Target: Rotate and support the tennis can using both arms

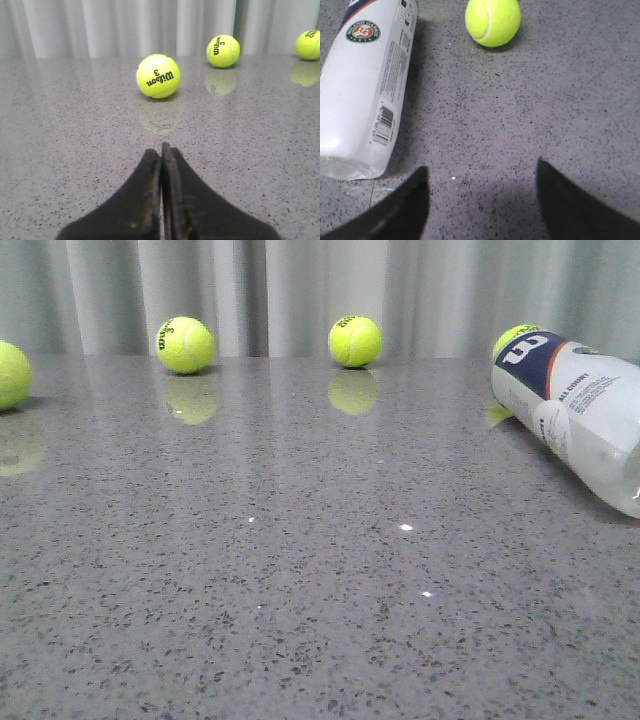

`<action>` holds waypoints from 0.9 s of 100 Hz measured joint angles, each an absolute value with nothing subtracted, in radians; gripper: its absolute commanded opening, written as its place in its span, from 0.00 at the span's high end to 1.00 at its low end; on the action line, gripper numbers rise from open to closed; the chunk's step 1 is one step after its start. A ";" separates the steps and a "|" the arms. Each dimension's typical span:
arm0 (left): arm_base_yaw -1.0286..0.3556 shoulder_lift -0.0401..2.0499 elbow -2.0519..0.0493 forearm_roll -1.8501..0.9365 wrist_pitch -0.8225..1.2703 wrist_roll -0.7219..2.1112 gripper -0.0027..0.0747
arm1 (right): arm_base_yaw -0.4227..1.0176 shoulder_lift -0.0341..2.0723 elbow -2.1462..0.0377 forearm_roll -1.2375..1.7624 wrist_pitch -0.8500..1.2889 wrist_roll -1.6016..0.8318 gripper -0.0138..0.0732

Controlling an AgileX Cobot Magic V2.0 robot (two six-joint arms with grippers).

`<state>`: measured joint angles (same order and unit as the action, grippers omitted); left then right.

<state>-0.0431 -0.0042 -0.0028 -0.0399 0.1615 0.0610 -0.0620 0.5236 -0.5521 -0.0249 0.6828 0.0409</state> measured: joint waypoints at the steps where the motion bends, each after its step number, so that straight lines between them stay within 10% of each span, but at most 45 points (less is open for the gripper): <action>1: -0.043 -0.004 -0.003 -0.040 0.162 0.061 0.99 | -0.062 0.533 -0.556 -0.025 0.685 0.041 0.09; 90: -0.043 -0.004 -0.003 -0.040 0.163 0.061 0.99 | 0.144 1.339 -1.283 0.111 1.080 0.140 0.11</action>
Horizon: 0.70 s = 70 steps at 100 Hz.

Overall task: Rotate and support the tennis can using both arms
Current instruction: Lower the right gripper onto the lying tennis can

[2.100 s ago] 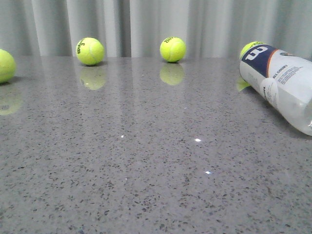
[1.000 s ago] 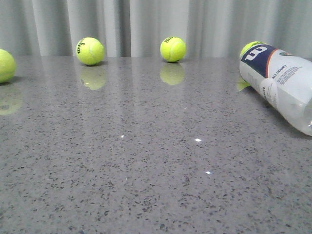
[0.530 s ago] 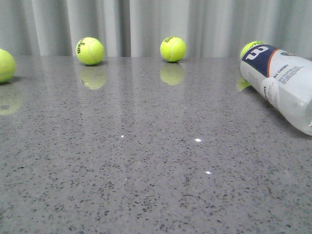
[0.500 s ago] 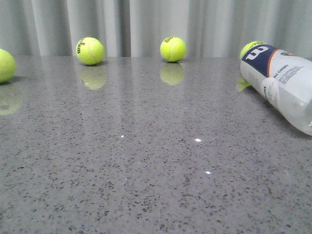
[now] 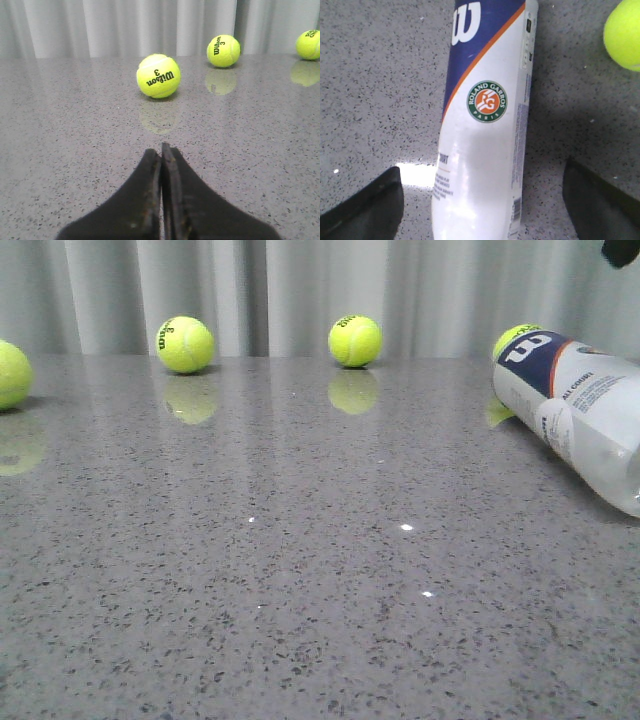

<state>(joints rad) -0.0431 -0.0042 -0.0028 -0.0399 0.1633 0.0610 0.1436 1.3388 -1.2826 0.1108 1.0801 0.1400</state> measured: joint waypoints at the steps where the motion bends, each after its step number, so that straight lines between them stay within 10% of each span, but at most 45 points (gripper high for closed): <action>1: -0.043 -0.004 -0.003 -0.040 0.163 0.061 0.99 | 0.144 1.345 -1.285 0.112 1.080 0.142 0.11; 43: -0.043 -0.004 -0.003 -0.040 0.163 0.061 0.99 | 0.144 1.593 -1.308 0.143 1.032 0.154 0.12; 70: -0.043 -0.004 -0.003 -0.040 0.163 0.061 0.99 | 0.144 1.617 -1.309 0.150 1.019 0.154 0.50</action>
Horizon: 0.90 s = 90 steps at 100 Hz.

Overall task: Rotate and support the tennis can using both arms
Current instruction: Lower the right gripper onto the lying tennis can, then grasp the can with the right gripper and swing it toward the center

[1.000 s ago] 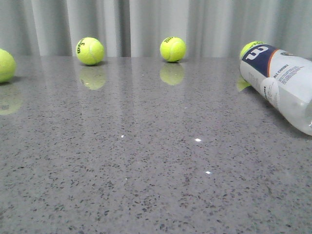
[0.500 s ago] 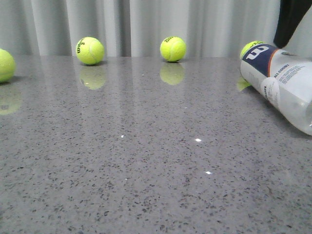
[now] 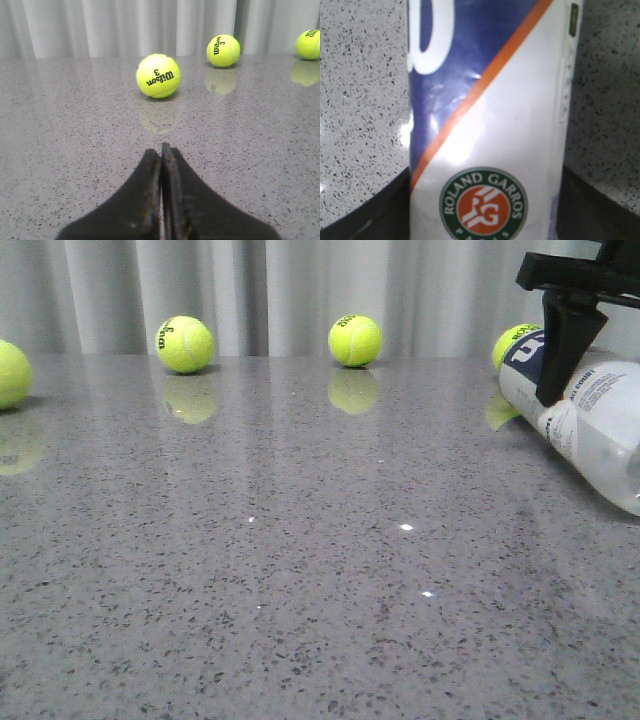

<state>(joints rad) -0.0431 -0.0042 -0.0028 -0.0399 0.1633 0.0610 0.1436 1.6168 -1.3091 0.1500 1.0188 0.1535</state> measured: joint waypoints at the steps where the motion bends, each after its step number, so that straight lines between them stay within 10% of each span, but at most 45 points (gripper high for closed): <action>1: -0.043 -0.004 -0.003 -0.040 0.163 0.061 0.99 | 0.144 1.617 -1.309 0.150 1.019 0.154 0.51; 35: -0.043 -0.004 -0.003 -0.040 0.163 0.061 0.99 | 0.253 1.619 -1.498 0.112 1.118 0.034 0.51; 90: -0.043 -0.004 -0.003 -0.040 0.163 0.061 0.99 | 0.543 1.738 -1.679 0.112 1.167 -0.846 0.51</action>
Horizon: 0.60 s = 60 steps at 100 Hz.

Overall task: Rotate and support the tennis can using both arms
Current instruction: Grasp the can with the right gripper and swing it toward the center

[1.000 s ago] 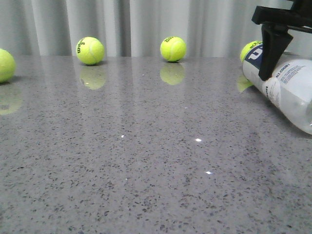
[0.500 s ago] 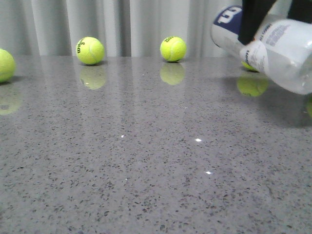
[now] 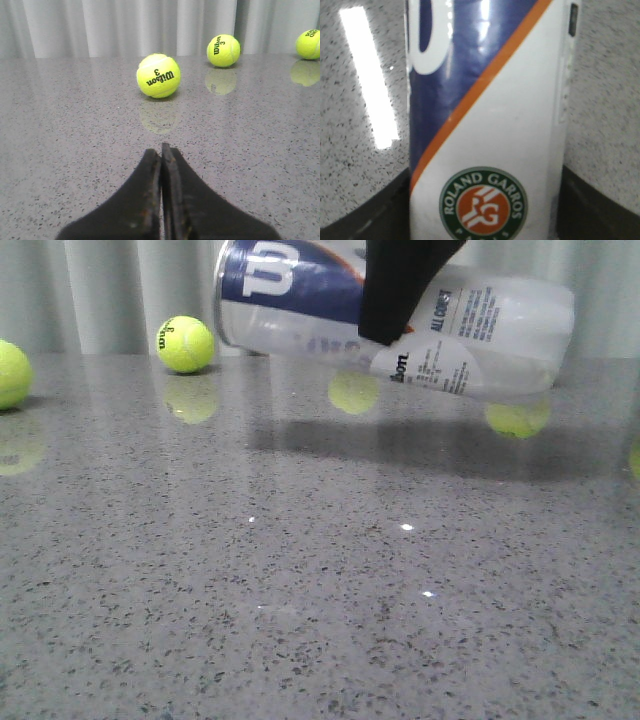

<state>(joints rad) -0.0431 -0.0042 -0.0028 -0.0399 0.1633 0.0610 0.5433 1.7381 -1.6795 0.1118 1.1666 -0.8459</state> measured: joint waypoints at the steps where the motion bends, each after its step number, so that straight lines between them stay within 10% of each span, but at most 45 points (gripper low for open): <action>1: -0.043 -0.004 -0.003 -0.040 0.163 0.061 0.99 | 0.545 1.743 -1.679 0.112 1.170 -0.856 0.51; 60: -0.043 -0.004 -0.003 -0.040 0.163 0.061 0.99 | 0.576 1.868 -1.681 0.108 1.211 -1.019 0.49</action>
